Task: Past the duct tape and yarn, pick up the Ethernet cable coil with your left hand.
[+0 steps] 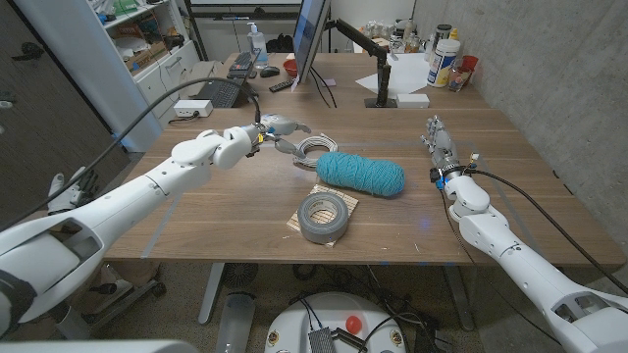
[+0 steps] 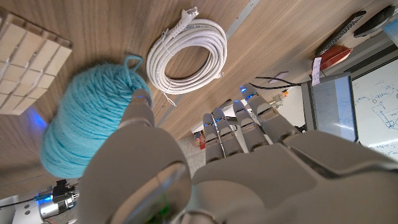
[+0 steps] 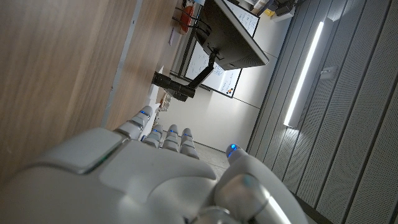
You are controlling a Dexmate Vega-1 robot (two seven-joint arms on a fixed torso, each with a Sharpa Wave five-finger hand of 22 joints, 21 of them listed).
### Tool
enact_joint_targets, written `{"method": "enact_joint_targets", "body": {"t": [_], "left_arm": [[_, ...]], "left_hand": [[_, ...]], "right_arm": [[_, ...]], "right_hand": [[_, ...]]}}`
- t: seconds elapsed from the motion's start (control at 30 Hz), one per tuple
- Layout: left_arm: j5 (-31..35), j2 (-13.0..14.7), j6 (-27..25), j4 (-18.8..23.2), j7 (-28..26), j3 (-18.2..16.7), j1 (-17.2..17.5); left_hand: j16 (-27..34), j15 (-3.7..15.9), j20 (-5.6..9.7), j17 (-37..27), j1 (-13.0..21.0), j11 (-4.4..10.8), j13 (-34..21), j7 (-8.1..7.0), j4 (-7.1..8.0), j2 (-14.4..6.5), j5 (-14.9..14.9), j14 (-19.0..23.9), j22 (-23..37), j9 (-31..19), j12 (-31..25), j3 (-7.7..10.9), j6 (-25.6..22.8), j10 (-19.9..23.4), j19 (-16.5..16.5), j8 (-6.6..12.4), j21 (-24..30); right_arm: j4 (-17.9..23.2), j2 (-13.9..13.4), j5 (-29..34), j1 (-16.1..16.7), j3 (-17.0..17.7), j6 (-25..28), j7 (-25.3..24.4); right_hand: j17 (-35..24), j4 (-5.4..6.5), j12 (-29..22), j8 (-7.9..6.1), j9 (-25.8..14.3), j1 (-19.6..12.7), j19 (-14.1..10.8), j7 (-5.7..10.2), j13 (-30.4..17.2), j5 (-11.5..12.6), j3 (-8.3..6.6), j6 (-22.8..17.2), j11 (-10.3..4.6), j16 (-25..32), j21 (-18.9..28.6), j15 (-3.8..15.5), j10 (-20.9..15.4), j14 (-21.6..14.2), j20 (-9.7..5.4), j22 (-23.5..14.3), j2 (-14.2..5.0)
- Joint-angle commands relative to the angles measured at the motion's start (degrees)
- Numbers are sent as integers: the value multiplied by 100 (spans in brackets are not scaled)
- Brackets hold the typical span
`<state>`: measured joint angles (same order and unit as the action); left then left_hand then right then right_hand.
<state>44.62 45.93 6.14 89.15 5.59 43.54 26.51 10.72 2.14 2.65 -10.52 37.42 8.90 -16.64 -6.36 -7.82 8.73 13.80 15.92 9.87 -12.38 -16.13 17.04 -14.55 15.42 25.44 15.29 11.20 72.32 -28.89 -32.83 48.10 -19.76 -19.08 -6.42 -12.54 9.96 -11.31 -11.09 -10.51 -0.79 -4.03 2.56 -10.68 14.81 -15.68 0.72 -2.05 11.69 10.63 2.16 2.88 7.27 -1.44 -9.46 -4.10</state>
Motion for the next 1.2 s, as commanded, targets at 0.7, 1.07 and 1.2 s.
{"method": "enact_joint_targets", "body": {"t": [0.7, 1.07, 1.2], "left_arm": [[-175, -247, 213, -463, 86, 282, -221], [-154, -287, 256, -566, 100, 354, -279], [-166, -327, 290, -652, 78, 384, -312]], "left_hand": [[7, 579, 23, -12, 58, -42, -31, 9, 1, -57, 82, -60, 17, -13, 40, -73, -67, -40, -30, 58, -25], [10, 579, 21, -10, 86, -49, -38, 13, -7, -63, 95, -58, 17, -13, 45, -92, -66, -46, -31, 57, -22], [14, 578, 22, -10, 88, -39, -40, 10, -5, -68, 98, -50, 17, -13, 43, -98, -67, -37, -27, 58, -19]], "right_arm": [[-6, 0, 5, -6, -9, 28, -15], [-12, 4, 19, -14, -21, 27, -16], [-13, 2, 18, -11, -13, 27, -28]], "right_hand": [[0, -9, 14, -2, -26, -12, 29, 34, -18, -46, -47, -10, -11, 23, 4, 230, 6, 53, -20, -17, -489], [0, -9, 15, -1, -26, -11, 31, 31, -18, -49, -54, -7, -1, 21, 5, 221, 11, 62, -21, -17, -487], [0, -9, 15, 1, -26, -11, 32, 28, -18, -50, -57, -2, -1, 21, 6, 226, 10, 63, -24, -17, -487]]}}
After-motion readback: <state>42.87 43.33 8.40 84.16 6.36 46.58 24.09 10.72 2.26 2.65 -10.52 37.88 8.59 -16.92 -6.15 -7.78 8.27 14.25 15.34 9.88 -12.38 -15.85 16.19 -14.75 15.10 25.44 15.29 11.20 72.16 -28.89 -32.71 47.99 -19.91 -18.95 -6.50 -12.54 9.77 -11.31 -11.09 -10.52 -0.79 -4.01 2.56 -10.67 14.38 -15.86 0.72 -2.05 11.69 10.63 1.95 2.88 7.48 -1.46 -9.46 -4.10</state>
